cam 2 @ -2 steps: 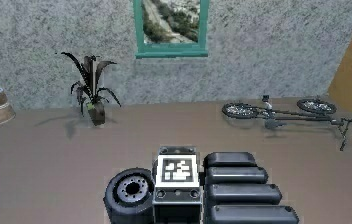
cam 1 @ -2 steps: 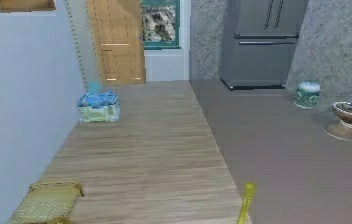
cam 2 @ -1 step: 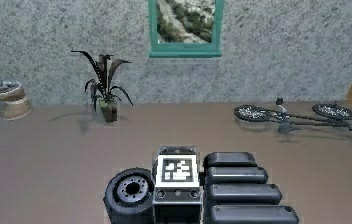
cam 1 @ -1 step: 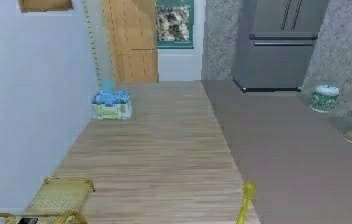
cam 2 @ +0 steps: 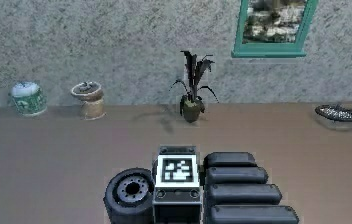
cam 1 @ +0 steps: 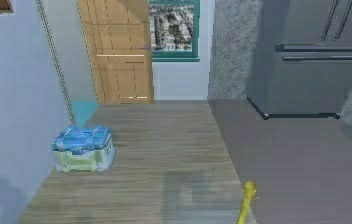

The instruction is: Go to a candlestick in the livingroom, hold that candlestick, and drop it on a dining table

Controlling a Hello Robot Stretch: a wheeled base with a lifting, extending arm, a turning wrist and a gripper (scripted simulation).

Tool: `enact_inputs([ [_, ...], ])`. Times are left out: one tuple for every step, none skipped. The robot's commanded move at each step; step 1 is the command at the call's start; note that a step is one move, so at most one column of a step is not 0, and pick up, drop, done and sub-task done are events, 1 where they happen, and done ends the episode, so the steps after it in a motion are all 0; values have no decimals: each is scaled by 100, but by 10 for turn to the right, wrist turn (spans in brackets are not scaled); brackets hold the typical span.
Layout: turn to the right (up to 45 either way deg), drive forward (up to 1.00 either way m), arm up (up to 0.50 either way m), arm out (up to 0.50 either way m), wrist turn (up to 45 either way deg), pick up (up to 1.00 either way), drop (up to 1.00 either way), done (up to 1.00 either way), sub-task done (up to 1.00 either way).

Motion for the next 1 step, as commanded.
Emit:
enact_inputs([
  [0, 100, 0, 0, 0, 0, 0, 0, 0],
])
